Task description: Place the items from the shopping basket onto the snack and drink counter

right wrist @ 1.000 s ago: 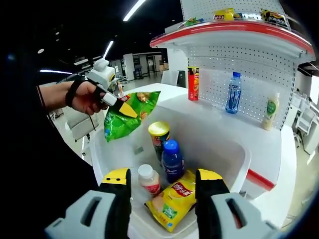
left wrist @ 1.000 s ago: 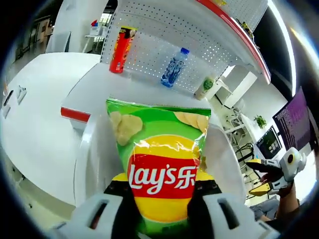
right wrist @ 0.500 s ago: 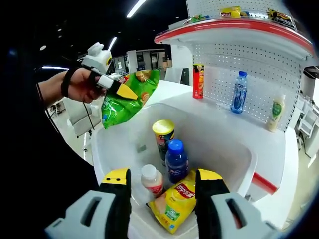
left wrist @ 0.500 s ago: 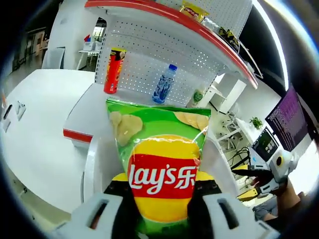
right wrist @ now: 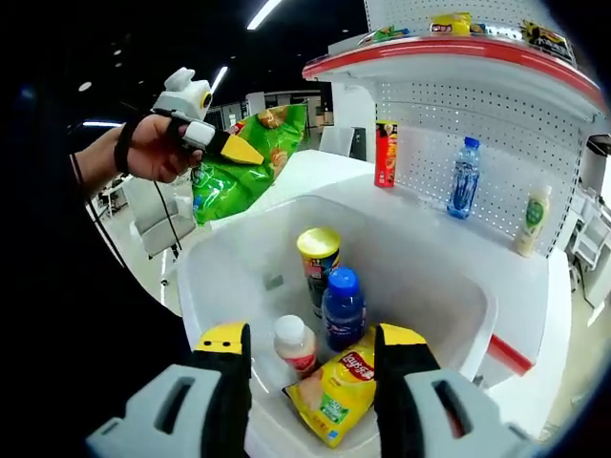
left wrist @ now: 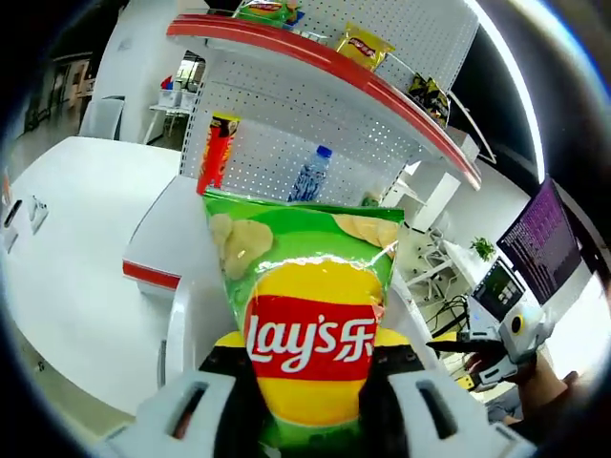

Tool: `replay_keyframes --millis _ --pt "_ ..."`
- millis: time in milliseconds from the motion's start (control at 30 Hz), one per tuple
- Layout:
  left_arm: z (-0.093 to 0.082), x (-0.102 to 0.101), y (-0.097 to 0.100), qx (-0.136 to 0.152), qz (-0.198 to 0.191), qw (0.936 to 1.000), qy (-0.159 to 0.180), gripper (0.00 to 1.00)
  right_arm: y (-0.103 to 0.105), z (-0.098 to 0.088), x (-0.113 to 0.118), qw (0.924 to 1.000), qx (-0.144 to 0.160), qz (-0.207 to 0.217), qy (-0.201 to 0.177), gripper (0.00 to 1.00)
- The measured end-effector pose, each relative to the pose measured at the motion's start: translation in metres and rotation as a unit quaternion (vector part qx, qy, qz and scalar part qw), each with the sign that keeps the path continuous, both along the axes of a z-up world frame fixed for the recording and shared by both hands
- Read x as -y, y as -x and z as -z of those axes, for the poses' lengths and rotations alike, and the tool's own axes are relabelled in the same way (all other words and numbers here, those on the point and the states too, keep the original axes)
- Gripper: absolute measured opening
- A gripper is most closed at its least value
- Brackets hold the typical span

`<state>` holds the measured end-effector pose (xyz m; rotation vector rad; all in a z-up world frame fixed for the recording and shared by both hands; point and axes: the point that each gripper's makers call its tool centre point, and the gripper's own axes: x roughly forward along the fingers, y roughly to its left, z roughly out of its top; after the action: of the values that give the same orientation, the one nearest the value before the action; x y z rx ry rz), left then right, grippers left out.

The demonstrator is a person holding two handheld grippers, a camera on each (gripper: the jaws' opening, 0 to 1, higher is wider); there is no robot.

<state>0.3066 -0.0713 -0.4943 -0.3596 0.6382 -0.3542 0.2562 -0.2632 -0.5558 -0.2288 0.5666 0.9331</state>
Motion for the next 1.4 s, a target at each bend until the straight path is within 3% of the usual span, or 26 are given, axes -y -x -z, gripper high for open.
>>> replay_keyframes --millis 633,1400 --pt "-0.034 -0.001 -0.001 0.033 0.012 0.9994 -0.001 0.37 0.0 -0.001 -0.008 1.0 0.003 -0.004 0.005 0.51" --pt "-0.075 -0.009 -0.016 0.079 0.023 0.9964 -0.021 0.37 0.001 0.004 -0.01 1.0 -0.001 -0.002 0.004 0.51"
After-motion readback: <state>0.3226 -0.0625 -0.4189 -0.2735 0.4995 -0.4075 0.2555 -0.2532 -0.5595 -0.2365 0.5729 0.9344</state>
